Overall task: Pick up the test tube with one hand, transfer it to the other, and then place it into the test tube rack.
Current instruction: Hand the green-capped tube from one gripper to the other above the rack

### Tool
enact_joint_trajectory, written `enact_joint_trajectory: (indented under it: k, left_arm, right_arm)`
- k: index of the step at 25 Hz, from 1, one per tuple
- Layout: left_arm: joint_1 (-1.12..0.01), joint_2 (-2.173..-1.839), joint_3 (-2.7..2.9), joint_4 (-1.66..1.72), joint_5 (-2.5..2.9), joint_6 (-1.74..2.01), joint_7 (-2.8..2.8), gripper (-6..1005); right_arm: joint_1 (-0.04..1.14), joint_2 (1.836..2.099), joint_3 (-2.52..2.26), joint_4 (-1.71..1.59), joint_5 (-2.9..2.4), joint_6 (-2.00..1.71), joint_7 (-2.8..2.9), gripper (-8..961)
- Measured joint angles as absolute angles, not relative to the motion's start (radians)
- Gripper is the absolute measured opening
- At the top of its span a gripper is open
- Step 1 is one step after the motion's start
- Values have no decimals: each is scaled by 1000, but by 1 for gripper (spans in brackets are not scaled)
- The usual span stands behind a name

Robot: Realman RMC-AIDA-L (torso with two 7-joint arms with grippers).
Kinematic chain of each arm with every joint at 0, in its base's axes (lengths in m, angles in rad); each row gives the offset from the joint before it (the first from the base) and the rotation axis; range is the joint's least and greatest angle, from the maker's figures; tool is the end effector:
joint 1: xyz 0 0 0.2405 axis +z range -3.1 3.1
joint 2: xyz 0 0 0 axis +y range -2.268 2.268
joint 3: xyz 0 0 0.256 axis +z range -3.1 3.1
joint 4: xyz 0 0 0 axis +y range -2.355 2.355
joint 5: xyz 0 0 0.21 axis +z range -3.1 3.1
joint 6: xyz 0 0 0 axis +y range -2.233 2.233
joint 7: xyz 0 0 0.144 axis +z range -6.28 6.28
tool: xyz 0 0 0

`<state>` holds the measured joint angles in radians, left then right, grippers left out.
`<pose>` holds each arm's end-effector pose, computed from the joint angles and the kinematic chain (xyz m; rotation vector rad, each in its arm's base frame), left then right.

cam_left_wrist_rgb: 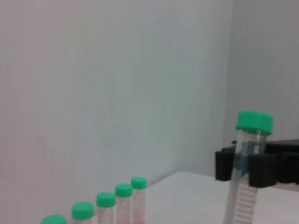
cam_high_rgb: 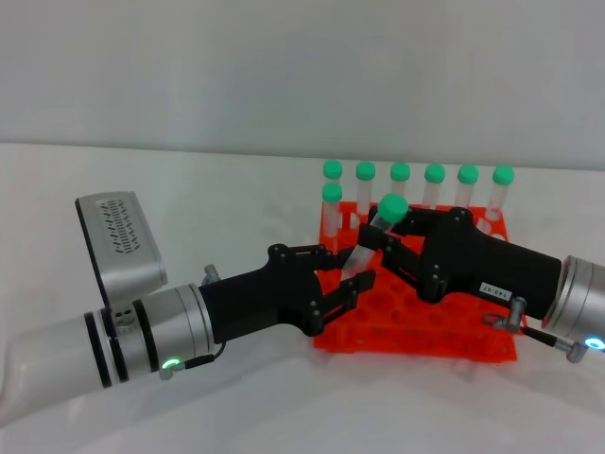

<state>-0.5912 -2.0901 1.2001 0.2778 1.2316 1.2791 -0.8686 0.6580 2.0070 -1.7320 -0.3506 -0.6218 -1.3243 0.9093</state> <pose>-0.2317 0.3392 -0.0700 -2.5414 -0.3789 -0.9028 0.1765 0.3579 -0.0490 -2.5429 0.2834 1.1764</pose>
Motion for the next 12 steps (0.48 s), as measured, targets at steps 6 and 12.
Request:
enact_joint_trajectory:
  k: [6, 12]
  left_arm:
    - [-587, -2090, 1202, 274, 1225, 1250, -871, 462]
    - [-575, -2090, 1201, 269, 1224, 1248, -871, 655]
  right_arm:
    - [663, 2010, -1722, -353, -622, -1325, 910, 199]
    - [663, 2010, -1714, -371, -621, -1323, 910, 198]
